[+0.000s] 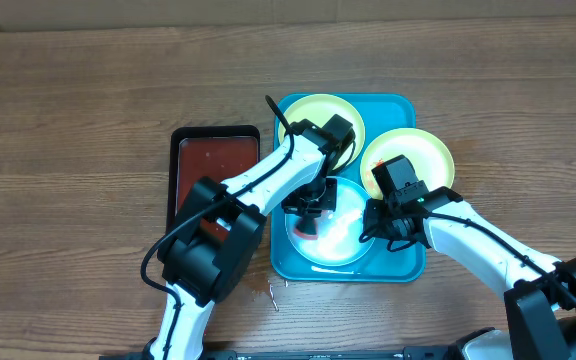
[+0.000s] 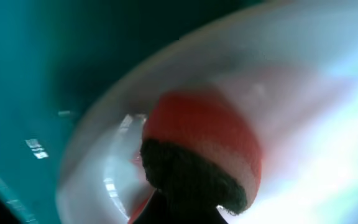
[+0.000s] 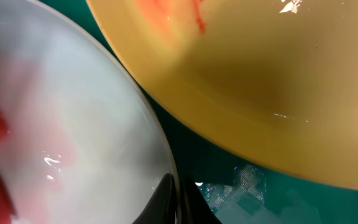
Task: Clean dirty plates on tray and stack at the side
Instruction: 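Move the wet sponge over the white plate with the left gripper, then scrub the red smear on the white plate with the sponge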
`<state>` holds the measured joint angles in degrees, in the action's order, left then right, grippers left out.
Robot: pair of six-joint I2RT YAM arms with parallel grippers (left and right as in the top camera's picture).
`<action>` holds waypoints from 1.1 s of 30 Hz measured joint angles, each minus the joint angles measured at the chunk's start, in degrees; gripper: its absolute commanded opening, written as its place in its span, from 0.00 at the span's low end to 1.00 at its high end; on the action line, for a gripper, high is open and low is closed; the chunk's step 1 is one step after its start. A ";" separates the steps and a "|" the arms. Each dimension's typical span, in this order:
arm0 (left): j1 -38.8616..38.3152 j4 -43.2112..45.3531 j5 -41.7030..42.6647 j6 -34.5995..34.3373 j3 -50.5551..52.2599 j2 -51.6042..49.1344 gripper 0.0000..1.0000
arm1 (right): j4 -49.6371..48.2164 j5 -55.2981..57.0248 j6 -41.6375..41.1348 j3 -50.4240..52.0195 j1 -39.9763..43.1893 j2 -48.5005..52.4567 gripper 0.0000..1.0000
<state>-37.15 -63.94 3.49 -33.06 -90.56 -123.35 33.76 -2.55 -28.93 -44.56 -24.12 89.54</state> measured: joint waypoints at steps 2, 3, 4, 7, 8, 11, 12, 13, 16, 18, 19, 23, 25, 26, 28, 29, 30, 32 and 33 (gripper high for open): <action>0.04 -1.07 -2.56 0.02 -0.02 0.00 0.04 | 0.04 0.00 0.00 0.00 0.00 0.00 0.04; 0.04 -1.36 -3.80 0.20 -0.02 0.00 0.04 | 0.07 0.00 -0.02 0.00 0.00 0.00 0.04; 0.04 -1.44 -4.98 0.39 0.00 0.00 0.04 | 0.07 0.02 0.00 0.00 0.00 0.00 0.04; 0.04 -0.79 -5.86 1.60 0.00 0.00 0.04 | 0.09 0.00 0.00 0.00 0.00 0.00 0.04; 0.04 -0.28 -5.77 2.23 0.00 0.00 0.04 | 0.13 0.02 -0.04 0.00 0.00 0.00 0.04; 0.31 1.79 -3.91 4.74 0.00 0.02 0.04 | 0.37 0.42 -0.22 0.00 0.02 0.00 0.04; 0.48 2.47 -2.49 5.27 0.00 0.02 0.04 | 0.39 0.50 -0.39 0.00 0.02 0.00 0.04; 0.76 3.45 -0.59 5.90 0.00 0.07 0.04 | 0.44 0.61 -0.46 0.00 0.02 0.00 0.04; 1.38 7.58 5.95 6.69 0.00 0.07 0.04 | 0.48 0.72 -0.61 0.00 0.02 -0.02 0.04; 1.16 10.88 11.50 6.93 0.02 -0.07 0.04 | 0.48 0.74 -0.68 0.00 0.02 -0.02 0.04; 0.76 12.11 14.27 7.15 0.02 -0.24 0.04 | 0.50 0.76 -0.68 0.00 0.02 -0.02 0.04; -1.53 11.82 21.40 7.58 0.02 -1.22 0.04 | 0.61 0.83 -0.72 0.00 0.02 -0.02 0.04; -2.27 10.62 22.67 7.56 0.07 -1.53 0.04 | 0.68 0.83 -0.74 -0.02 0.02 -0.02 0.04; -2.54 9.33 22.86 7.52 0.04 -1.60 0.04 | 0.74 0.85 -0.74 -0.02 0.02 -0.02 0.04; -2.40 6.16 22.01 7.26 0.02 -1.60 0.04 | 0.72 0.85 -0.83 -0.02 0.02 -0.02 0.04; -2.12 4.63 21.16 6.99 0.00 -1.60 0.04 | 0.70 0.85 -0.83 -0.02 0.02 -0.02 0.04; -1.57 2.82 19.58 6.49 0.00 -1.60 0.04 | 0.72 0.85 -0.83 -0.02 0.02 -0.02 0.04; -0.55 0.46 17.00 6.01 -0.04 -1.60 0.04 | 0.72 0.85 -0.83 -0.02 0.02 -0.02 0.04; 0.00 -0.39 15.87 5.90 -0.07 -1.60 0.04 | 0.70 0.85 -0.83 -0.02 0.02 -0.02 0.04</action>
<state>-37.15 -64.34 19.35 -27.16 -90.63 -124.95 34.46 -1.69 -29.76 -44.58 -24.10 89.52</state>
